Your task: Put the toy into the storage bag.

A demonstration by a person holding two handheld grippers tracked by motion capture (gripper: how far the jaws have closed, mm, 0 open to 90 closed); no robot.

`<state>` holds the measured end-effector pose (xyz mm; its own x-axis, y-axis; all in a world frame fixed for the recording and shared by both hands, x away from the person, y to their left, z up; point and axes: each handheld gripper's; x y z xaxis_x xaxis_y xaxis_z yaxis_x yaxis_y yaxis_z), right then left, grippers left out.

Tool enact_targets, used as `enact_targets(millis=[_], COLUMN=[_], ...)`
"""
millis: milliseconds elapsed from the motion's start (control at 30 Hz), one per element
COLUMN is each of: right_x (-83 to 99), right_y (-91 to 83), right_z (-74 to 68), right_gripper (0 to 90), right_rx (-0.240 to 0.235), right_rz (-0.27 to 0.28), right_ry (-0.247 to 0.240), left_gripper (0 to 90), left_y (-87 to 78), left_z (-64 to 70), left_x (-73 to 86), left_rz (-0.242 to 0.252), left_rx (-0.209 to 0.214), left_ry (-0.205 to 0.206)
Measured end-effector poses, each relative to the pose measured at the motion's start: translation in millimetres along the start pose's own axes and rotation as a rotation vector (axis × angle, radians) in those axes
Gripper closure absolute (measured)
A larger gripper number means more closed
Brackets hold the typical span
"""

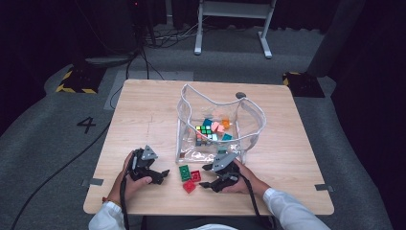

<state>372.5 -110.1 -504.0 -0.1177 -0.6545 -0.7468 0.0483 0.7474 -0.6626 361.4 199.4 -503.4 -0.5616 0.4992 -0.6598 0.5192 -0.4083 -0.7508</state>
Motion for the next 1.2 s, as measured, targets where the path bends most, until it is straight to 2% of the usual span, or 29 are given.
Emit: enact_targets(millis=[133,267,333,367,400,433,467,500,533,567,600,633,667,733,767,833,867,967,1000,1033,1200], right_x=[-8.0,-12.9,-13.7,-13.6,-12.8,-12.4,-11.9,-11.0,-10.5,-10.0,-9.2,-8.2,-7.2,-3.4,-1.2,3.1,5.7,12.6,14.8,16.5,25.8], right_y=[7.8,13.1,14.6,14.2,12.0,12.3,11.4,10.4,10.3,9.4,8.5,7.0,6.1,2.9,-0.2,-5.7,-8.8,-18.7,-21.8,-25.6,-43.3], right_z=[1.1,0.0,3.9,3.1,0.9,2.0,0.1,4.0,1.6,0.7,3.6,1.0,0.4,2.1,1.7,2.9,2.4,5.0,4.9,3.4,3.7], right_gripper=[35.1,45.9,50.9,52.2,55.8,57.9,58.7,58.8,58.9,59.0,59.0,59.0,59.0,59.0,59.0,59.0,59.0,59.0,59.0,59.0,59.0], right_rx=[-0.009,-0.031,-0.054,-0.057,-0.054,-0.05,-0.044,-0.05,-0.041,-0.037,-0.041,-0.036,-0.028,-0.03,-0.028,-0.023,-0.004,0.007,0.012,0.02,0.051], right_rz=[-0.008,0.001,0.02,0.018,-0.001,0.005,0.013,0.01,0.016,0.01,0.016,0.014,0.009,0.02,0.022,0.014,0.014,0.007,0.005,-0.011,-0.013], right_ry=[-0.009,-0.014,-0.084,-0.078,-0.043,-0.057,-0.024,-0.075,-0.035,-0.025,-0.068,-0.03,-0.023,-0.038,-0.014,-0.02,-0.005,-0.027,-0.025,-0.002,-0.01], left_gripper=[3.4,3.4,3.4,3.4,3.4,3.4,3.4,3.4,3.4,3.5,3.4,3.4,3.5,3.5,3.5,3.5,3.5,3.5,3.5,3.5,3.5], left_y=[0.0,0.0,0.0,0.0,0.0,0.0,0.0,0.0,0.0,-0.1,-0.1,-0.1,-0.2,-0.1,-0.1,-0.1,-0.1,-0.1,-0.1,-0.1,-0.1], left_z=[0.0,0.0,0.1,0.1,0.1,0.1,0.1,0.1,0.1,0.2,0.1,0.2,0.4,0.2,0.2,0.2,0.2,0.2,0.2,0.2,0.3], left_x=[0.0,0.0,0.0,0.0,0.0,0.0,0.0,0.0,0.0,0.0,0.0,0.0,0.1,0.0,0.0,0.0,0.0,0.0,0.0,0.0,0.0], left_rz=[0.0,0.0,0.0,0.0,0.0,0.0,0.0,0.0,0.0,-0.001,0.0,-0.001,-0.003,0.001,0.001,0.0,0.001,0.001,0.001,0.001,0.001], left_rx=[-0.001,-0.001,-0.001,-0.001,-0.001,-0.001,-0.001,-0.001,-0.001,-0.001,-0.001,0.0,0.001,-0.002,-0.002,-0.002,-0.002,-0.002,-0.002,-0.002,-0.002], left_ry=[0.0,0.0,0.0,0.0,0.0,0.0,0.0,0.0,0.0,0.0,0.0,-0.001,-0.003,0.0,0.0,0.0,0.0,0.0,0.0,0.0,0.0])
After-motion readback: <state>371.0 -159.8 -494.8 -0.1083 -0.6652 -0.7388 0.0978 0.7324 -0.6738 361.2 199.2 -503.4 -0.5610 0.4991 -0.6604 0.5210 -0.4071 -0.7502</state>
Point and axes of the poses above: each handheld gripper's, and its own axes: y roughly forward along the jaws, x roughly out of its underside, z roughly to its right, and after that the axes turned 4 degrees about -x, right-handed
